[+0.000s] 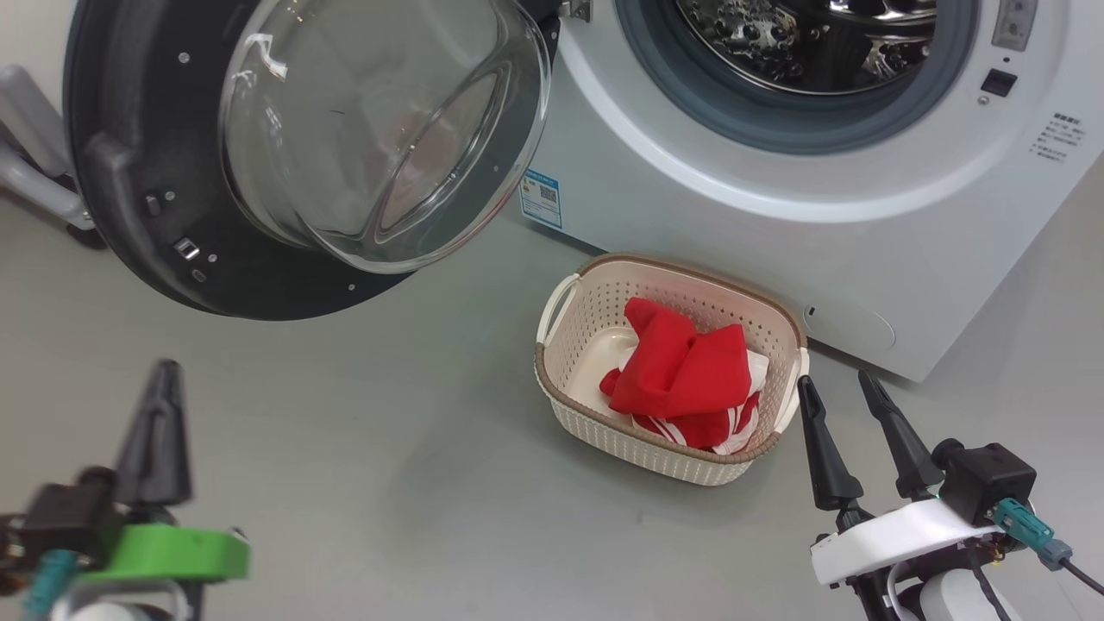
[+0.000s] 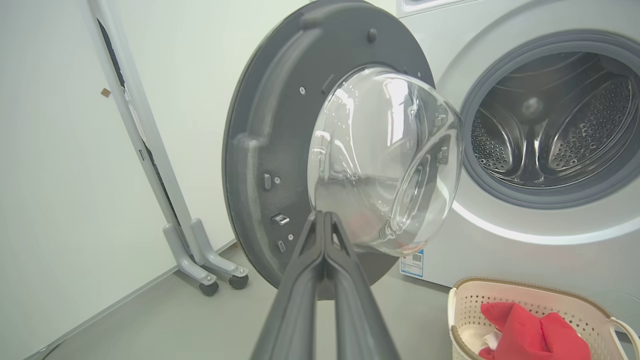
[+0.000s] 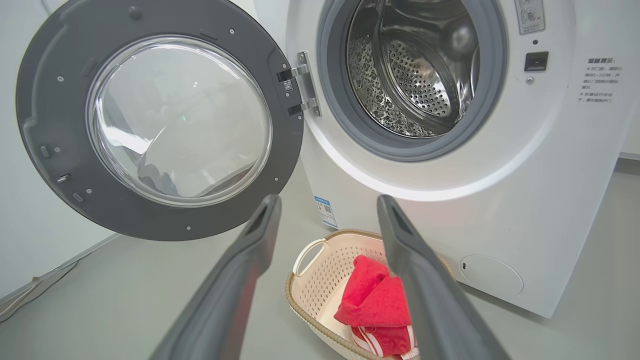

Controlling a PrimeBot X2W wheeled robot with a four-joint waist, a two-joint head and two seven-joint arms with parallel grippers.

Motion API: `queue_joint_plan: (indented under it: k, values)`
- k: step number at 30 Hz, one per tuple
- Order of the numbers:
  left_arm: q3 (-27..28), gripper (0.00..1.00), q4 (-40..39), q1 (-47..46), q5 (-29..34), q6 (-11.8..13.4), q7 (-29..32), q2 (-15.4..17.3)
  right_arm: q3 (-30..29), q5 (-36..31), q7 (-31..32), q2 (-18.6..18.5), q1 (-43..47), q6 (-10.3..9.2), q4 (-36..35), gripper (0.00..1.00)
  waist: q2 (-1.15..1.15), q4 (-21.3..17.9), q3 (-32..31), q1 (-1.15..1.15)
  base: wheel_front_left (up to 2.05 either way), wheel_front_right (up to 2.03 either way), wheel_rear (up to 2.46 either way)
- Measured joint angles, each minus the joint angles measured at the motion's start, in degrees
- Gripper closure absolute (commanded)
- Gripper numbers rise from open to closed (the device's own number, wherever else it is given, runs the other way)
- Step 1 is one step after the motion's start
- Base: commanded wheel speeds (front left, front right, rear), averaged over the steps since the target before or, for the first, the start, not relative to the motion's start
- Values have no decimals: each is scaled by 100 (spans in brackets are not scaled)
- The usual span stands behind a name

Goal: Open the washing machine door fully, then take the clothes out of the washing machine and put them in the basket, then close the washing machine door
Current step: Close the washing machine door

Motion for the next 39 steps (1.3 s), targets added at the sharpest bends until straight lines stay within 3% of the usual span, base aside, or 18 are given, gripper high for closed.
queue_joint_plan:
  k: [14,22,30,39]
  values:
    - [1472,100,-354,-1193,-670,-1,303,1045,108,-101,62,-169,-98,1,-107,0,0,-448,339,0,0,0,0]
    - [2563,100,250,-1991,-1788,-7,928,1462,149,-141,155,-219,-230,1,-221,0,0,-765,545,0,0,0,0]
    - [3512,100,1229,-2766,-2872,294,1664,1715,158,-145,207,-303,-348,1,-292,0,0,-1061,781,0,0,0,0]
    - [4486,100,2353,-3563,-4131,642,2461,1579,246,-145,214,-322,-502,1,-305,0,0,-1381,941,0,0,0,0]
